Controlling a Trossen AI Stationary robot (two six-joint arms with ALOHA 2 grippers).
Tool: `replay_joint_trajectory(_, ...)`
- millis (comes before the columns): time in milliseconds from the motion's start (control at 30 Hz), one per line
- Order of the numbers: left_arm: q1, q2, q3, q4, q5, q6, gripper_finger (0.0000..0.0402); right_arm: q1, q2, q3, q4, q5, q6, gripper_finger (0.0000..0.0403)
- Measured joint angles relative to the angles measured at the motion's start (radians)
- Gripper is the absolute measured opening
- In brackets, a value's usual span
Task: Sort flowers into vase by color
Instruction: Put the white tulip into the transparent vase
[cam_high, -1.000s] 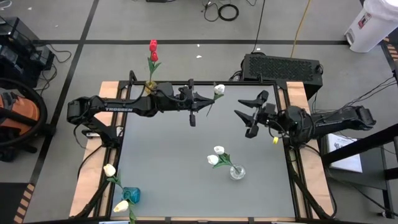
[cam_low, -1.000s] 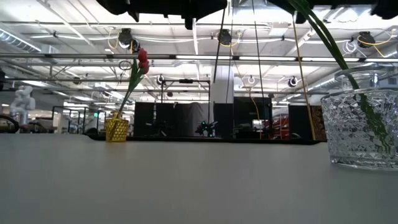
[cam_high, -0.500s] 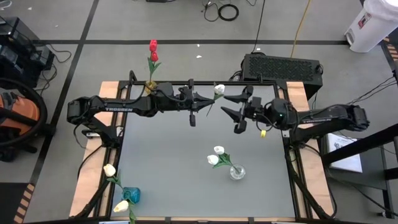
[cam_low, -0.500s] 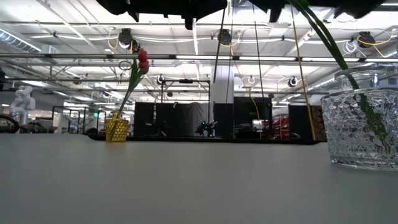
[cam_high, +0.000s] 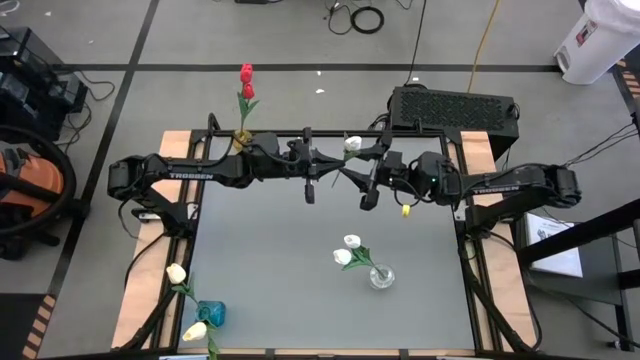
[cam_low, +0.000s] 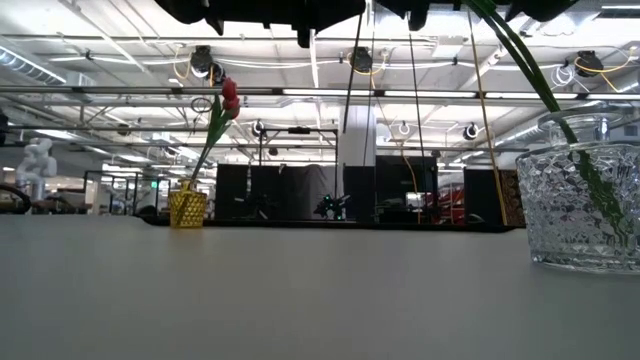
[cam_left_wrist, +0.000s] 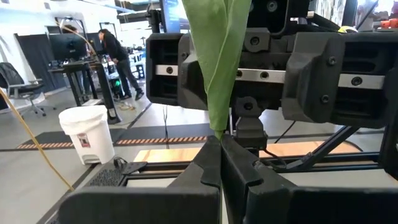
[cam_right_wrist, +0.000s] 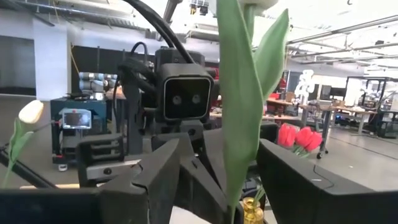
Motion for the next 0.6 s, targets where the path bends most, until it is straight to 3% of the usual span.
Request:
replay_joint_trajectory(300, 0.0, 0.0, 0.0, -0.002, 0.0, 0.0, 0.0, -0.005, 0.0, 0.0, -0.029, 0.006, -0.001, 0.0181)
replay_joint_trajectory(600, 0.0, 0.0, 0.0, -0.002, 0.0, 0.0, 0.0, -0.005, 0.0, 0.0, -0.034, 0.037, -0.023, 0.004)
